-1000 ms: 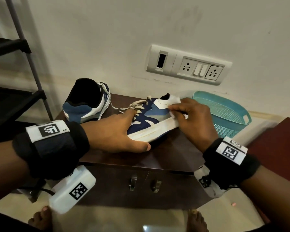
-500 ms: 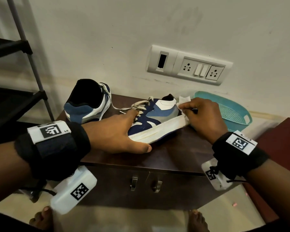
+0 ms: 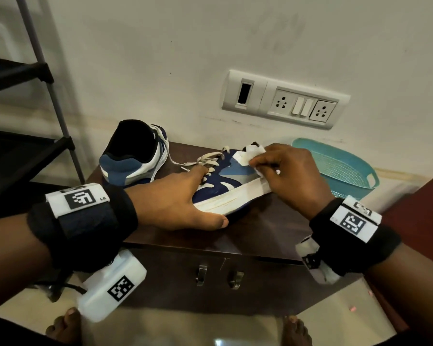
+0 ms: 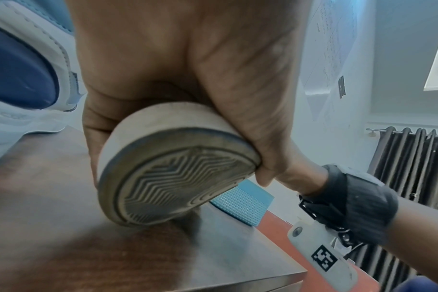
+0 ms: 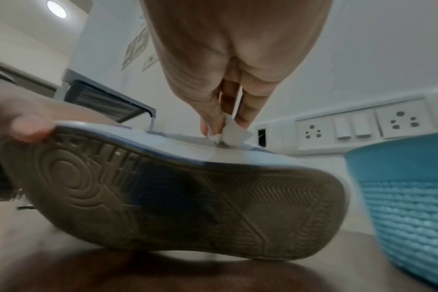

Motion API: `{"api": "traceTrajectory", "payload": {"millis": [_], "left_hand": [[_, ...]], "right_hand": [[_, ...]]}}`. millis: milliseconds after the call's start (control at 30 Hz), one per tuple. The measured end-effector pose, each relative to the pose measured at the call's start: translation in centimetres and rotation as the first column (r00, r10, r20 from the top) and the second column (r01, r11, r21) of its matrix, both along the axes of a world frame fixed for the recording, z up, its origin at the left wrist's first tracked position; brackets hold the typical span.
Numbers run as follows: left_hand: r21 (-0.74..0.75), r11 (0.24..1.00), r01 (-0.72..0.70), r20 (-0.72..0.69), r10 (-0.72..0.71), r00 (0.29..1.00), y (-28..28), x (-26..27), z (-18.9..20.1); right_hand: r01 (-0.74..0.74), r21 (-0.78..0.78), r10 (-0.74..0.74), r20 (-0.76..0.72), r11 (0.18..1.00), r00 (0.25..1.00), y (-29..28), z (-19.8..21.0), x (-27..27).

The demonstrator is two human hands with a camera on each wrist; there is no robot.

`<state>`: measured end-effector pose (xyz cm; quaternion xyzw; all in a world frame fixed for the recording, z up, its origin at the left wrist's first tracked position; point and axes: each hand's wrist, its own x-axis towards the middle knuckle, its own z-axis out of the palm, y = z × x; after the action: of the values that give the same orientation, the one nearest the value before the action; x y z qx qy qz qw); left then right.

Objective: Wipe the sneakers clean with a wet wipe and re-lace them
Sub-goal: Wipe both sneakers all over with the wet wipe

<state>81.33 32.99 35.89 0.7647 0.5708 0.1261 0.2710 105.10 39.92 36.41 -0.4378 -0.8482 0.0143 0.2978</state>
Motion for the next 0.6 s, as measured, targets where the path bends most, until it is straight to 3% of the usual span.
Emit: {"api": "traceTrajectory", "payload": {"millis": [167, 233, 300, 400, 467, 533, 600], "left_hand": [[0.046, 0.998, 0.042, 0.018, -0.043, 0.999, -0.4, 0.2, -0.2], [0.051, 0.998, 0.047, -0.003, -0.047, 0.999, -0.5, 0.3, 0.0], [0.05, 0.998, 0.034, -0.026, -0.033, 0.999, -0.6, 0.3, 0.1], [0.047, 0.998, 0.036, -0.032, -0.034, 0.999, -0.6, 0.2, 0.0], [0.053, 0.997, 0.048, -0.041, -0.046, 0.998, -0.6, 0.2, -0.1], [0.067, 0.996, 0.06, -0.051, -0.057, 0.997, -0.7, 0.2, -0.2], [0.072, 0.995, 0.063, -0.063, -0.059, 0.996, -0.7, 0.3, -0.2]], "right_hand": [[-0.24, -0.016, 0.24, 0.044, 0.971, 0.97, -3.1, -0.1, -2.9], [-0.215, -0.012, 0.216, 0.088, 0.976, 0.972, -2.1, 0.3, -2.2], [-0.101, 0.008, 0.1, 0.085, 0.995, 0.991, -0.1, 0.7, -0.8], [0.043, -0.023, -0.044, -0.027, 0.999, 0.999, 1.1, 0.9, 0.3], [0.001, -0.054, -0.005, -0.07, 0.999, 0.998, -0.1, 0.6, -0.6], [-0.088, -0.054, 0.086, -0.035, 0.995, 0.996, -1.7, 0.3, -1.8], [-0.087, -0.031, 0.086, -0.015, 0.996, 0.996, -1.2, 0.3, -1.5]]}}
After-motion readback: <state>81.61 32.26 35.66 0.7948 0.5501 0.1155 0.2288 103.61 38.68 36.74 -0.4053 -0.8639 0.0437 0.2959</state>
